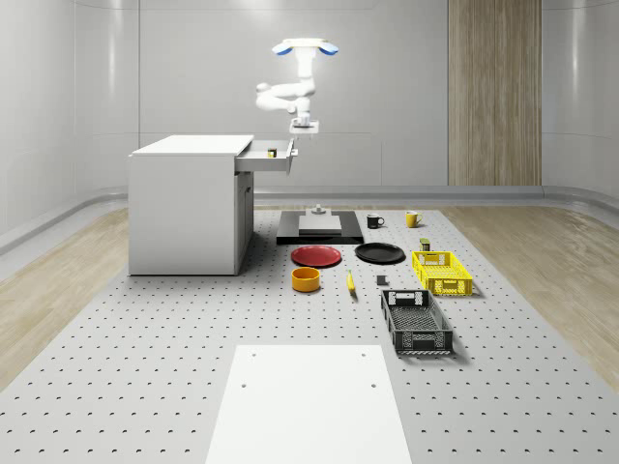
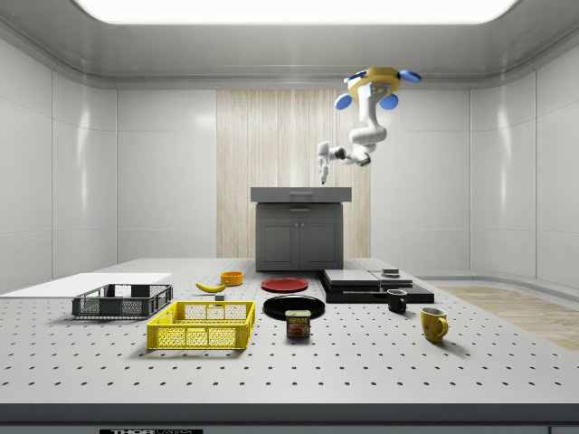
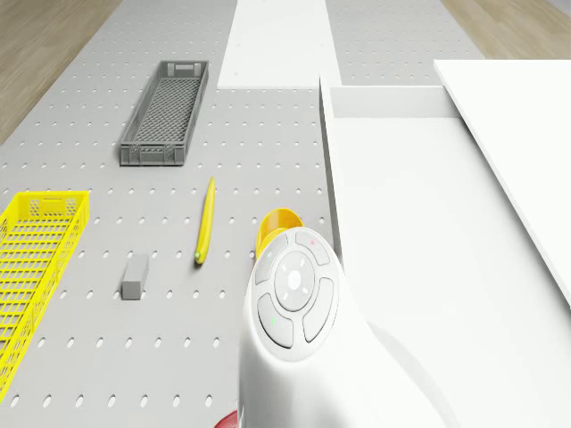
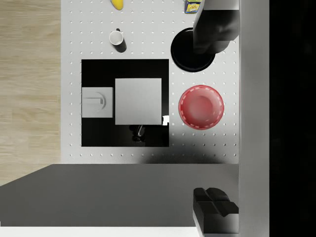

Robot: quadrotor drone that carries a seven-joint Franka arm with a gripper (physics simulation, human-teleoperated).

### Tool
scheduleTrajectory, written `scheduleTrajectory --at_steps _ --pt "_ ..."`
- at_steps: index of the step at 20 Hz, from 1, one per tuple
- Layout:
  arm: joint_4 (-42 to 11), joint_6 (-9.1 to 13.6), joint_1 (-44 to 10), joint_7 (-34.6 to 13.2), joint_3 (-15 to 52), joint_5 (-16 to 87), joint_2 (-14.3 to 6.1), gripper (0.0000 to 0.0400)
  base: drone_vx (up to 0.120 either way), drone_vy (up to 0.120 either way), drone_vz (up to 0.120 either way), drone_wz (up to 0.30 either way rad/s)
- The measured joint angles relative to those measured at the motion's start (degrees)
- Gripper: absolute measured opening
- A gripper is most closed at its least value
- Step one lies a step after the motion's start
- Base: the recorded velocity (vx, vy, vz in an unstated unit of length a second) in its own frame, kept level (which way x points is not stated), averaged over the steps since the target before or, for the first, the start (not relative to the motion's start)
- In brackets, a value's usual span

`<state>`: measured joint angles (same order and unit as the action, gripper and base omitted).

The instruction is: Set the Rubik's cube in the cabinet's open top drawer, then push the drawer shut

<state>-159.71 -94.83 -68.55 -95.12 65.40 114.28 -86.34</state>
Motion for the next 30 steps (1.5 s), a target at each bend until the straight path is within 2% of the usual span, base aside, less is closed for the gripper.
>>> scheduleTrajectory --at_steps 5,20,29,30 --pt "-0.02 0.17 0.09 0.06 -0.02 0.08 0.18 0.04 0.0 0.12 -0.112 0.0" --pt "-0.06 0.6 0.31 0.23 -0.09 0.29 0.64 0.04 0.0 0.117 0.0 0.0" --pt "-0.03 0.59 1.2 1.16 -0.07 0.27 0.63 0.04 0.0 0.0 0.0 0.0" --pt "-0.12 1.87 0.73 0.85 0.46 1.34 -0.57 0.04 0.0 0.0 0.0 0.0"
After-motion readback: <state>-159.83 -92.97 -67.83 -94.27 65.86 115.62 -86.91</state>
